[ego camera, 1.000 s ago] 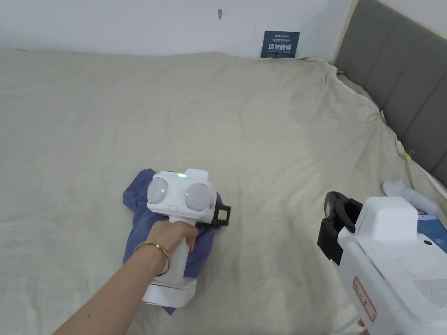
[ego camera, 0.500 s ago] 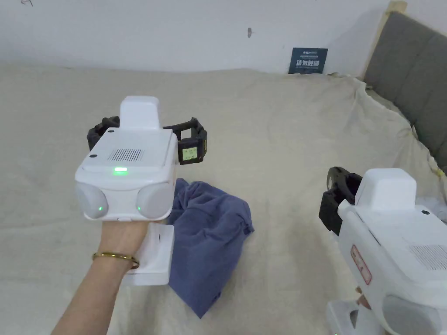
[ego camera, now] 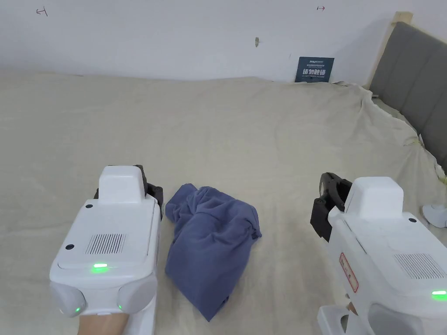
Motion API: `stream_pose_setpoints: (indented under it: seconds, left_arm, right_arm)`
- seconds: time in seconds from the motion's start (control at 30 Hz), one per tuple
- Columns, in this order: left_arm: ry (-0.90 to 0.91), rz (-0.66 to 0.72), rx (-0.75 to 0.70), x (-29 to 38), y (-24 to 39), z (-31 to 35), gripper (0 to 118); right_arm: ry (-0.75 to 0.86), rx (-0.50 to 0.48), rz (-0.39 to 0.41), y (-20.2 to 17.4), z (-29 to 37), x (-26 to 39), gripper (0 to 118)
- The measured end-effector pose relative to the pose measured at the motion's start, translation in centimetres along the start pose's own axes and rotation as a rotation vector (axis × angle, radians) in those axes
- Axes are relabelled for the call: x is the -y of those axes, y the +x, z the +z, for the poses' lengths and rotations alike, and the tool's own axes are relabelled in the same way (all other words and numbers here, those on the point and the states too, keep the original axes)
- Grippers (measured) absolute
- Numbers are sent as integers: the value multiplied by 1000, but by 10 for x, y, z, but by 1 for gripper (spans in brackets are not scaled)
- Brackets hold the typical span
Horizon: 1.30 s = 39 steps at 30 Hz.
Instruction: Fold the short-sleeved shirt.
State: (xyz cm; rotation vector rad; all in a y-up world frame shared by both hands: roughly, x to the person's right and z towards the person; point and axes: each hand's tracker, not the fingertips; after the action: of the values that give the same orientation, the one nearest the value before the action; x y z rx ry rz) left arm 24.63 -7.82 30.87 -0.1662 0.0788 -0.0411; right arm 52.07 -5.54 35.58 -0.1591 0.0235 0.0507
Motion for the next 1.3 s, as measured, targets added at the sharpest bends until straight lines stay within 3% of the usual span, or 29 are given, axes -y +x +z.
stream_pose_setpoints:
  seconds: [0.73, 0.77, 0.8, 0.83, 0.87, 0.9, 1.03, 1.1, 1.13, 1.3]
  left_arm:
    - [-54, 32, 23, 19, -5, 13, 0]
    - [-54, 31, 25, 19, -6, 14, 0]
    - [-54, 30, 28, 19, -6, 14, 0]
    - [-54, 30, 29, 18, -6, 14, 0]
    - [-53, 30, 28, 17, -6, 15, 0]
    - [-51, 30, 28, 16, -7, 15, 0]
    - [-47, 32, 29, 14, -8, 15, 0]
    - [-46, 36, 30, 12, -10, 15, 0]
    - [-46, 37, 30, 12, -10, 15, 0]
    - [-55, 33, 36, 12, -12, 16, 0]
  right_arm:
    - [-83, 14, -6, 6, -3, 17, 1]
    - [-97, 14, -7, 7, -5, 16, 8]
    - [-119, 11, -10, 8, -8, 13, 25]
    - [-128, 11, -14, 9, -10, 11, 59]
    - [-144, 0, -22, 11, -12, 9, 82]
    - [-169, 5, -24, 10, -16, 6, 93]
    - [-235, 24, 17, 3, -30, -4, 98]
    - [-289, 12, 25, -2, -42, -4, 112]
    - [-318, -8, 40, -6, -48, -1, 118]
    - [-534, -181, 96, -36, -80, 27, 118]
